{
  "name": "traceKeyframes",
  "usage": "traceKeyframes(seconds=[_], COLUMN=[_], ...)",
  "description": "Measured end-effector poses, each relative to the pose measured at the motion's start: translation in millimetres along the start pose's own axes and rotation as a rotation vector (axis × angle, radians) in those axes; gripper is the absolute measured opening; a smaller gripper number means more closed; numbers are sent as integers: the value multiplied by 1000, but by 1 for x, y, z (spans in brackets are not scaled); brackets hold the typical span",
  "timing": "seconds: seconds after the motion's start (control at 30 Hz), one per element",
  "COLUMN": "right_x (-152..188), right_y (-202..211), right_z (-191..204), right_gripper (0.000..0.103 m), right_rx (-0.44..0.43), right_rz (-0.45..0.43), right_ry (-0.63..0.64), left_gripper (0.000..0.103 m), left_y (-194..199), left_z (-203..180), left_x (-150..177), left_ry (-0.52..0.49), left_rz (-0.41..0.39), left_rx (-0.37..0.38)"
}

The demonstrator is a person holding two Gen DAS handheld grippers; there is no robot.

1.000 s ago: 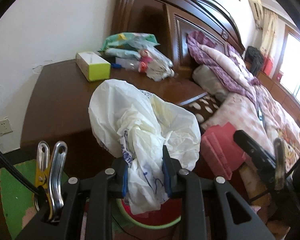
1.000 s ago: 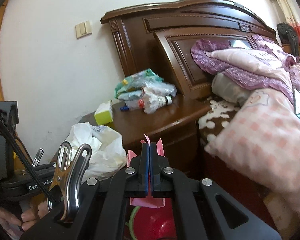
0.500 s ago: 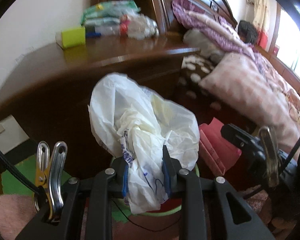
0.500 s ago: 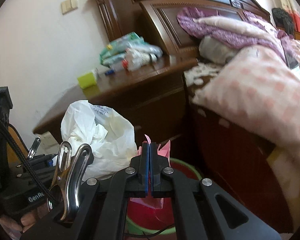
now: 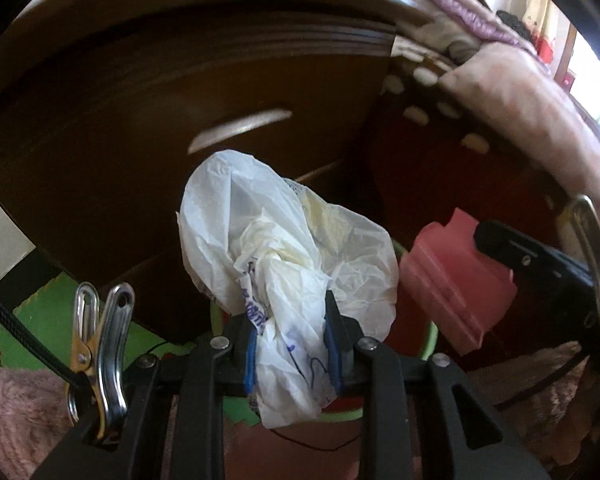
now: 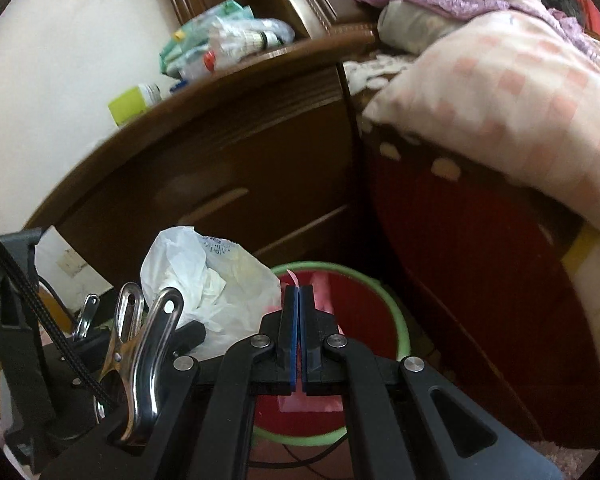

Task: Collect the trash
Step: 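Carry the bag and pink paper down over the red bucket with both tools, then open the left tool to drop the bag while the right tool drops the pink paper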

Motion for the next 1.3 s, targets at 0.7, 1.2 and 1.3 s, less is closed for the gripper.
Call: traceKeyframes(seconds=[0.7,1.2,1.3], right_x=[10,8,7], right_y=[-42,-35,-32], right_z=[-10,-2,-1], right_gripper=[2,20,21], right_rx=[30,-2,-9], right_rz=[121,91,79], right_ry=[-32,-22,-24], left_gripper=[27,45,46], left_y=[-28,-26,-21], left_z=[1,-8,-10], left_x=[11,13,11], left_ry=[-6,-9,-12], left_rz=[101,76,63], left_rx=[-26,-6,-13])
Point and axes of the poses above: each gripper's, at about its wrist camera, not at the fingertips, and y roughly against the way its jaws point, z to its left, x to its underside, the point moved 8 cm from there along -y, roughly the way its jaws point, and after that the axes turned 9 degrees about z, right-handed, at the moved point
